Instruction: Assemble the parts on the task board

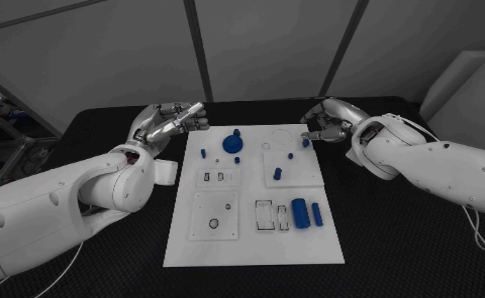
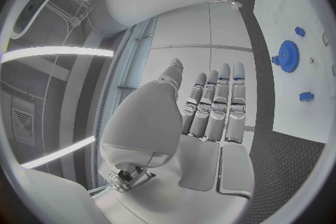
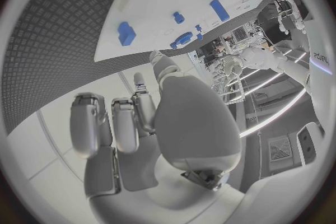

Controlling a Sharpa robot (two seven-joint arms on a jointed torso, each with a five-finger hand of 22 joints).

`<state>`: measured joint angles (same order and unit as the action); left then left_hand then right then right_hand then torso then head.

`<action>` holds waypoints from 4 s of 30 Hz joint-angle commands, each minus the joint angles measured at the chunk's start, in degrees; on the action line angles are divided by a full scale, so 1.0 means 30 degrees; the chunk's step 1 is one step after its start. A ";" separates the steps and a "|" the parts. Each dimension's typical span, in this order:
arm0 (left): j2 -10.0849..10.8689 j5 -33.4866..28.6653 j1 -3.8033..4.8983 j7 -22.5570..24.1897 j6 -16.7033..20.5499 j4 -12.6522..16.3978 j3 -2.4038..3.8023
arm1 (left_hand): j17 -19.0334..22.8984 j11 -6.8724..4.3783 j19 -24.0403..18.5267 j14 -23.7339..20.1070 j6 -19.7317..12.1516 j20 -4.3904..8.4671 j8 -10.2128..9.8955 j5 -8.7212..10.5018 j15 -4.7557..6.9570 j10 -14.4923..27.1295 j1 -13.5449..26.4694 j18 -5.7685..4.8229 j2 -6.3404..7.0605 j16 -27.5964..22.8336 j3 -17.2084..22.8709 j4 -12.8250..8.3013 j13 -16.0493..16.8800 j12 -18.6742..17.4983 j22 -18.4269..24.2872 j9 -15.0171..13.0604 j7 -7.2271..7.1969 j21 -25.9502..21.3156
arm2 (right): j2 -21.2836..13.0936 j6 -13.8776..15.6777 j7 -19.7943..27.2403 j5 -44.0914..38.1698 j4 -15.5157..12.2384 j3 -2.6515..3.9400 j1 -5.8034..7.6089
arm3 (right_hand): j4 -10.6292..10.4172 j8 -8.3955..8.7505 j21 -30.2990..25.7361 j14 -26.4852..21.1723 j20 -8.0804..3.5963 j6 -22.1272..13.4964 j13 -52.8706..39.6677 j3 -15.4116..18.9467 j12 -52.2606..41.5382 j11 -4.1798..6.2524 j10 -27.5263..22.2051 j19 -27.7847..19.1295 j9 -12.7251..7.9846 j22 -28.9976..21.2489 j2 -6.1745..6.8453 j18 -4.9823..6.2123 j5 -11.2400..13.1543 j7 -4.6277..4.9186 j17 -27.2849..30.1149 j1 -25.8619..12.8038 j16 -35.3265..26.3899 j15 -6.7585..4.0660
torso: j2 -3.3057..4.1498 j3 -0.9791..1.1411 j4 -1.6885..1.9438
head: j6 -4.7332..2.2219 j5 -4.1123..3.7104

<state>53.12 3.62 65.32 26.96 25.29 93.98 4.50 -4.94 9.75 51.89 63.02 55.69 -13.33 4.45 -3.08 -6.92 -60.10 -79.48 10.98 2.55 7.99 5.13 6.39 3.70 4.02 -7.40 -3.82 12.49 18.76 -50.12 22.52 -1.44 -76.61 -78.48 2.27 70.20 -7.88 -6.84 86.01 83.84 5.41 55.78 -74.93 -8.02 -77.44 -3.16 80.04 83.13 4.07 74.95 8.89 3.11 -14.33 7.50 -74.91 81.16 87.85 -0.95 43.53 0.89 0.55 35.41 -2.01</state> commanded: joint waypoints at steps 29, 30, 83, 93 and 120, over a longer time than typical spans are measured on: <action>-0.0013 0.0129 0.0004 0.0197 -0.0235 -0.0203 0.0013 | 0.0016 0.0019 0.0105 -0.0017 0.0017 0.0012 -0.0110 0.0110 -0.0080 0.0011 -0.0047 -0.0193 -0.0146 -0.0041 0.0008 -0.0135 0.0006 -0.0058 0.0032 0.0000 0.0089 -0.0121 | 0.0060 -0.1629 0.1342 0.0708 0.1234 -0.0009 -0.0852 | -0.0034 0.0579 -0.0220 0.1623 0.0021 -0.0459 0.0086 0.0603 0.0271 -0.0017 -0.0136 -0.0208 -0.0038 0.1196 -0.0015 -0.0185 -0.0256 0.0179 -0.3211 -0.0130 -0.0135 0.0031 | 0.0013 -0.0039 0.0022 | 0.0186 -0.0170; -0.0017 0.0129 0.0004 0.0198 -0.0235 -0.0213 0.0013 | 0.0019 0.0016 0.0104 -0.0022 0.0031 0.0011 -0.0110 0.0109 -0.0080 -0.0004 -0.0046 -0.0192 -0.0149 -0.0056 0.0008 -0.0144 0.0008 -0.0055 0.0036 -0.0002 0.0087 -0.0124 | 0.0078 -0.1634 0.1340 0.0706 0.1235 -0.0009 -0.0881 | -0.0048 0.0570 -0.0219 0.1624 0.0024 -0.0433 0.0068 0.0615 0.0255 -0.0022 -0.0123 -0.0205 -0.0032 0.1200 -0.0031 -0.0186 -0.0264 0.0185 -0.3211 -0.0143 -0.0135 0.0036 | 0.0014 -0.0036 0.0026 | 0.0180 -0.0172; -0.0051 0.0129 -0.0021 0.0070 -0.0300 -0.0420 0.0013 | 0.0030 0.0047 0.0104 -0.0027 0.0028 0.0004 -0.0160 0.0110 -0.0089 0.0008 -0.0019 -0.0191 -0.0169 -0.0144 -0.0002 -0.0196 -0.0002 -0.0087 0.0063 0.0006 0.0142 -0.0141 | 0.1007 -0.1533 0.1152 0.0789 0.2330 -0.0004 -0.0999 | 0.0300 -0.0175 -0.0150 0.1667 -0.0004 0.1723 -0.0482 -0.0580 -0.0224 0.0103 0.0271 -0.0039 0.0179 0.1416 -0.1336 -0.0224 0.0249 0.0047 -0.3375 0.0301 -0.0071 -0.0039 | 0.0013 -0.0054 0.0045 | 0.0296 -0.0233; -0.0041 0.0129 -0.0021 0.0040 -0.0305 -0.0423 0.0013 | 0.0030 0.0050 0.0104 -0.0024 0.0023 0.0004 -0.0165 0.0110 -0.0090 0.0015 -0.0017 -0.0191 -0.0168 -0.0147 -0.0004 -0.0199 -0.0004 -0.0091 0.0064 0.0007 0.0146 -0.0141 | 0.1058 -0.1499 0.0812 0.0849 0.2354 -0.0004 -0.0999 | 0.0157 0.0236 -0.0235 0.1632 0.0005 0.1028 0.0030 -0.0312 0.0267 -0.0034 -0.0124 -0.0151 -0.0011 0.1245 -0.0823 -0.0192 0.0522 0.0233 -0.3237 -0.0288 -0.0145 0.0033 | 0.0014 -0.0054 0.0053 | 0.0287 -0.0236; -0.0067 0.0129 -0.0031 -0.0115 -0.0388 -0.0475 0.0013 | 0.0031 0.0085 0.0111 -0.0006 -0.0035 -0.0002 -0.0212 0.0110 -0.0104 0.0089 0.0004 -0.0193 -0.0159 -0.0181 -0.0021 -0.0227 -0.0016 -0.0128 0.0075 0.0019 0.0189 -0.0146 | 0.1268 -0.1282 0.0964 0.0940 0.2412 -0.0004 -0.0999 | 0.0178 0.0470 -0.0347 0.1611 0.0160 0.0388 0.0190 -0.0330 0.0431 -0.0197 -0.0289 -0.0288 -0.0016 0.1036 -0.0825 -0.0144 0.0546 0.0407 -0.3163 -0.0323 -0.0194 0.0189 | 0.0015 -0.0053 0.0045 | 0.0281 -0.0240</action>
<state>52.97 3.64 65.17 26.56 24.91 92.53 4.49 -4.93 9.75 51.89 63.02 55.48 -13.32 4.00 -3.08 -6.91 -60.10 -79.47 10.98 2.55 7.77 5.13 6.08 3.70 4.02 -7.25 -3.83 12.70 18.54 -46.38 18.25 0.87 -74.11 -71.16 2.24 67.14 -7.50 -5.53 85.31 84.05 5.62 57.07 -74.31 -8.89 -76.02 -3.78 79.42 82.51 3.93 74.91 6.85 3.10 -12.80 8.60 -74.91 80.28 87.45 -0.72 43.56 0.73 0.70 36.24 -2.77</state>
